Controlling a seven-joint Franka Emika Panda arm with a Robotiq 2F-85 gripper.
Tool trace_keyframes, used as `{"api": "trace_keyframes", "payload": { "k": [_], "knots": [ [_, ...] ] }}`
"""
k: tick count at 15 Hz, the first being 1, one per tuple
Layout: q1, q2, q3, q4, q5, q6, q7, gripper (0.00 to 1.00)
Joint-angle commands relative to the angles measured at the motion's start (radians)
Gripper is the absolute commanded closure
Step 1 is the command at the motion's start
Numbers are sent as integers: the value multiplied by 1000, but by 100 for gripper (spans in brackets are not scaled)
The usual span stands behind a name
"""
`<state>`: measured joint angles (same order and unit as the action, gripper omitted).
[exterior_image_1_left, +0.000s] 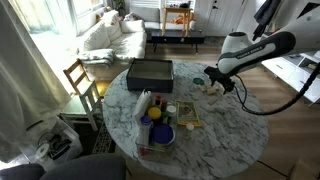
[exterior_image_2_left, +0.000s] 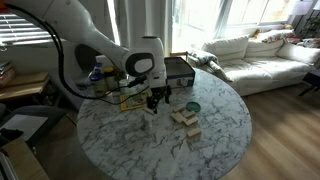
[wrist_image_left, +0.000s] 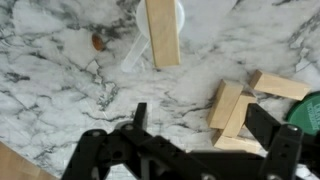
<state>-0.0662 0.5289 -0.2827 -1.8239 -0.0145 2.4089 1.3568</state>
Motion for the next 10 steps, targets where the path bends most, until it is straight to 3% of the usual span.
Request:
{"api": "trace_keyframes", "payload": {
  "k": [1, 7, 8, 10],
  "knots": [
    [-58, 121, 36, 191, 40, -109, -62, 0],
    [-103, 238, 69, 313, 11, 35, -386, 0],
    [-60, 182, 31, 255, 18, -6, -302, 0],
    [-68, 215, 34, 282, 22, 22, -357, 0]
  ]
}}
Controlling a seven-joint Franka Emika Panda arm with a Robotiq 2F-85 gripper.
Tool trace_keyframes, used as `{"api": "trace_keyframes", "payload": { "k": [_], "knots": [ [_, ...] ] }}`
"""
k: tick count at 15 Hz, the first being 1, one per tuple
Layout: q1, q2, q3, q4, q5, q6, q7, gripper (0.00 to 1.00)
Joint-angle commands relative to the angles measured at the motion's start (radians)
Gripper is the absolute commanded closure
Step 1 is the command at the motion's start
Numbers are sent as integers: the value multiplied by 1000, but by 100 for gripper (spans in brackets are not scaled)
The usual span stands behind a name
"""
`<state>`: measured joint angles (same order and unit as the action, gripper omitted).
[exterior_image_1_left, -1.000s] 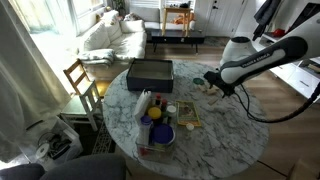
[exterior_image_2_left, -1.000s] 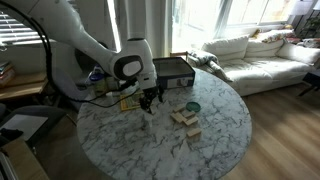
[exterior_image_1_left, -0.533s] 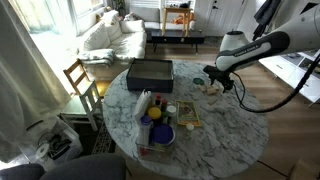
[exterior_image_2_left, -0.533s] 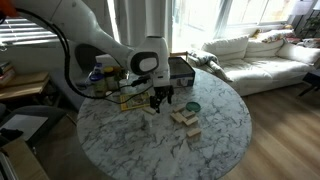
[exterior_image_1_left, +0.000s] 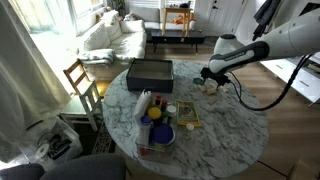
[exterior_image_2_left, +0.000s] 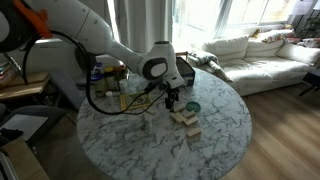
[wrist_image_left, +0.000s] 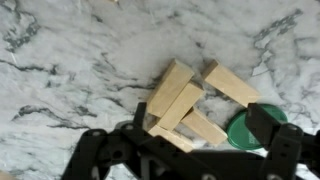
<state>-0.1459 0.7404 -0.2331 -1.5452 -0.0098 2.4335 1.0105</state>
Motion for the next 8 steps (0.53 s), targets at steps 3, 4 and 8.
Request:
{"api": "trace_keyframes", "payload": {
  "k": [3, 4, 8],
  "knots": [
    [9, 18, -15, 20, 18, 1, -28, 0],
    [12, 28, -18, 26, -9, 23, -67, 0],
    [-17, 40, 23, 38, -5, 72, -311, 0]
  ]
}}
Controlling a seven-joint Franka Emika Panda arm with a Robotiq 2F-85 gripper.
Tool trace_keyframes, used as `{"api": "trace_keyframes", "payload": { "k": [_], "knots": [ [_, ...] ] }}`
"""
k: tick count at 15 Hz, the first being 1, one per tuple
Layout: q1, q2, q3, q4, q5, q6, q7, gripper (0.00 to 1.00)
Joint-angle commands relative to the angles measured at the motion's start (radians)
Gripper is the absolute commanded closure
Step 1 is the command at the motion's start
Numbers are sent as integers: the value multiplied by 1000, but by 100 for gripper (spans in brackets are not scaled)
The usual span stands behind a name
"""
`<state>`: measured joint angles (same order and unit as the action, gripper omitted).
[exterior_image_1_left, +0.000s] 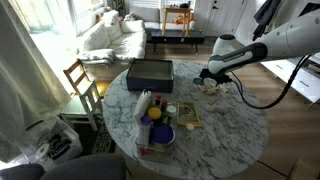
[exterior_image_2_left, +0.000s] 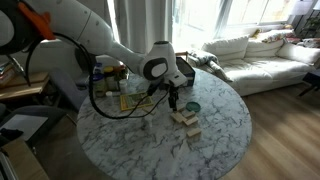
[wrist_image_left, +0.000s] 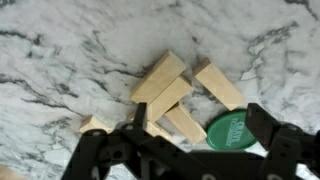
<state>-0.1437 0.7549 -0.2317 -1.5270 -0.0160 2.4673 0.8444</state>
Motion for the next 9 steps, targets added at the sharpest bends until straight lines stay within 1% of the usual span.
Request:
{"api": "trace_keyframes", "payload": {
  "k": [1, 3, 6, 9],
  "knots": [
    [-17, 32, 20, 23, -2, 53, -194, 0],
    [-9, 49, 14, 33, -9, 82, -291, 0],
    [-13, 79, 23, 41, 0, 144, -450, 0],
    [-18, 113, 37, 35, -3, 255, -573, 0]
  ]
}}
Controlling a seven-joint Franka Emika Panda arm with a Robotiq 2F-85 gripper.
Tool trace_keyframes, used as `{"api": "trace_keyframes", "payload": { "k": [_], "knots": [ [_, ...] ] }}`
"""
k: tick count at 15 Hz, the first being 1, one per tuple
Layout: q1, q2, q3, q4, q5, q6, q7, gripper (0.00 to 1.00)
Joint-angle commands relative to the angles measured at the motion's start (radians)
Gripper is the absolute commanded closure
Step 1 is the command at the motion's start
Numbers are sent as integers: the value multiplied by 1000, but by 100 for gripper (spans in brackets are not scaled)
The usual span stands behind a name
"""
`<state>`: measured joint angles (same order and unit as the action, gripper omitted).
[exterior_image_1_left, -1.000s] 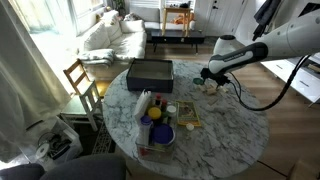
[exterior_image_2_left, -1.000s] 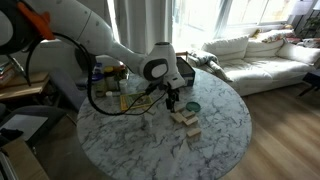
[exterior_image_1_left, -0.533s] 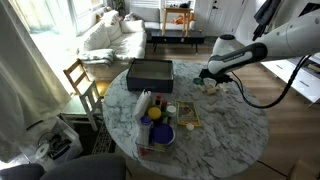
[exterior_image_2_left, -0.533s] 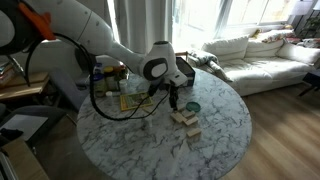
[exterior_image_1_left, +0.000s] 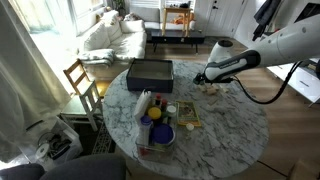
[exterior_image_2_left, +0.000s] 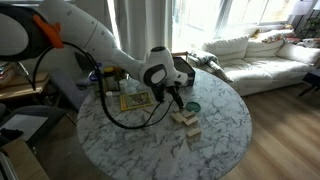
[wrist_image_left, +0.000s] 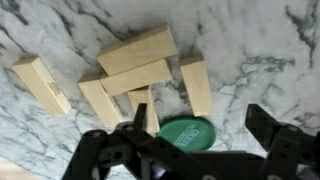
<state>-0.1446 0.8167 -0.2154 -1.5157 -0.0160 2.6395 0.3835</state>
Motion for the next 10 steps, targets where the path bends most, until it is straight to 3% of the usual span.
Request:
{"api": "trace_keyframes", "payload": {
  "k": [1, 3, 5, 6, 10],
  "knots": [
    [-25, 61, 34, 23, 5, 110, -150, 0],
    [-26, 82, 34, 29, 5, 144, -189, 4],
    [-31, 98, 39, 32, 9, 166, -221, 29],
    [-34, 103, 43, 33, 11, 172, -237, 31],
    [-41, 115, 51, 48, 15, 144, -269, 62]
  ]
}}
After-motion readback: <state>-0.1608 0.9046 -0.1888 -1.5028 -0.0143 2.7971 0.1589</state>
